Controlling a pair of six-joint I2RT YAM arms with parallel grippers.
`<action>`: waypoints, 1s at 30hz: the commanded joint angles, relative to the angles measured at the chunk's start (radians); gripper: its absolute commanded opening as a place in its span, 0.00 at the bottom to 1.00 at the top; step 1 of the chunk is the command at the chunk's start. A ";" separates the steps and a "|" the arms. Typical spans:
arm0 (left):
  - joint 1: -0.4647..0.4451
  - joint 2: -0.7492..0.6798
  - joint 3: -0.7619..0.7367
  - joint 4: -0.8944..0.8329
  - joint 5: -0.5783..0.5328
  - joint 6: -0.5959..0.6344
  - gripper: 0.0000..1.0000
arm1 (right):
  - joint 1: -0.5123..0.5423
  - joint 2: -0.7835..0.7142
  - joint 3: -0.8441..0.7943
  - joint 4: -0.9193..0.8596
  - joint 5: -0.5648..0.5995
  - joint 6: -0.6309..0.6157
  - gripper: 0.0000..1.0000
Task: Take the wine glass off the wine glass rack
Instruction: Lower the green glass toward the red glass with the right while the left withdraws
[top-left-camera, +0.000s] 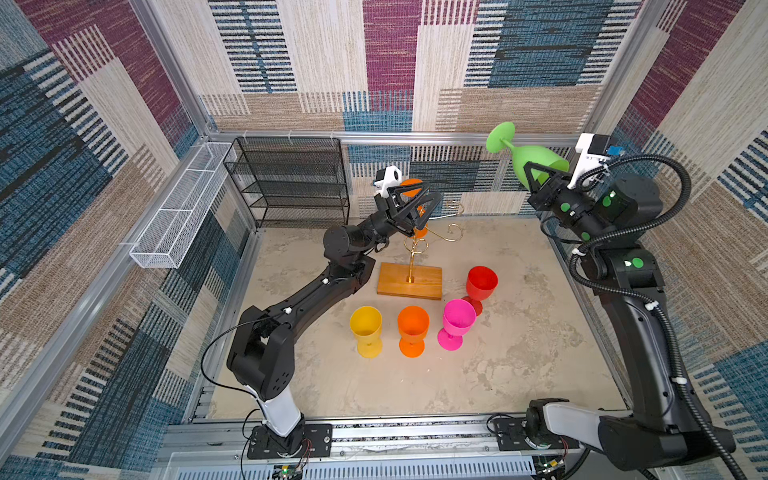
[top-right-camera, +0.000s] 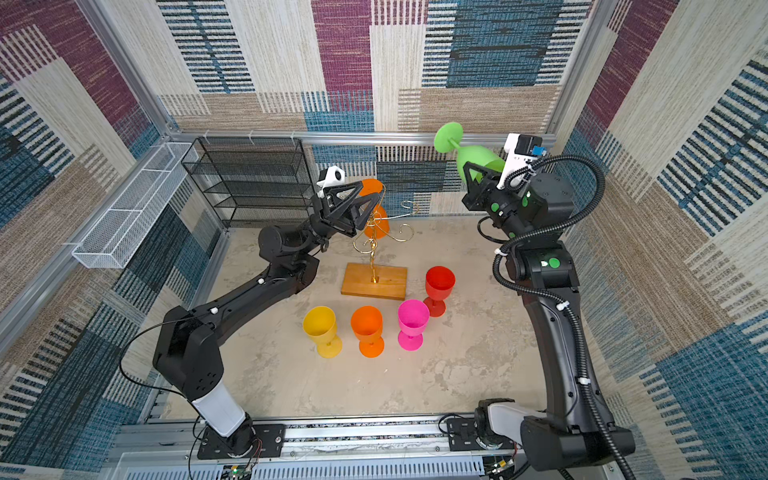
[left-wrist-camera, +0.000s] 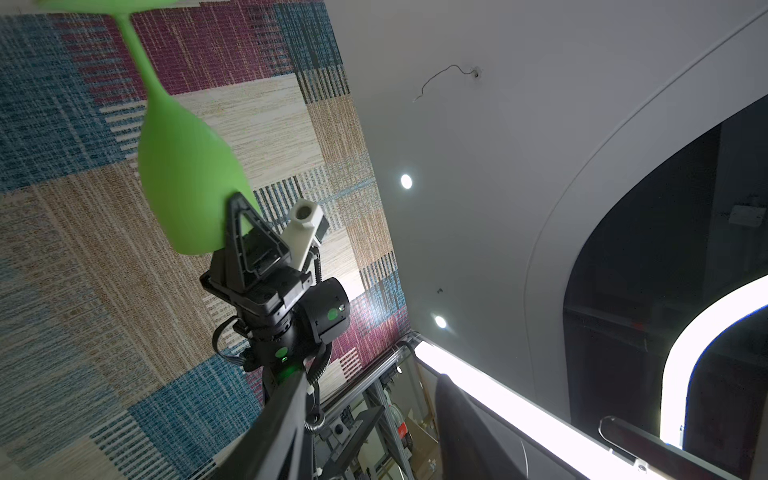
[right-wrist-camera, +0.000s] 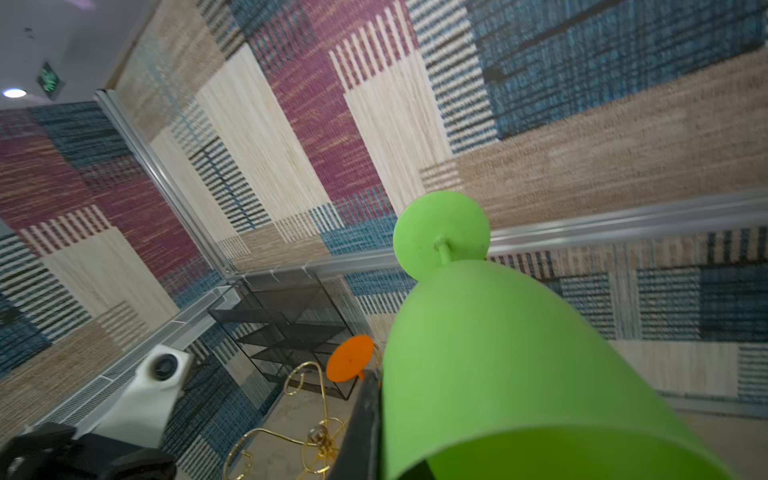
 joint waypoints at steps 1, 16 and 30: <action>0.002 -0.039 -0.008 -0.085 0.069 0.138 0.53 | -0.045 0.030 0.012 -0.117 -0.042 -0.030 0.00; 0.012 -0.189 -0.039 -0.389 0.156 0.418 0.54 | -0.061 0.396 0.096 -0.471 0.102 -0.258 0.00; 0.017 -0.199 -0.045 -0.453 0.187 0.490 0.55 | 0.048 0.533 0.096 -0.607 0.206 -0.328 0.00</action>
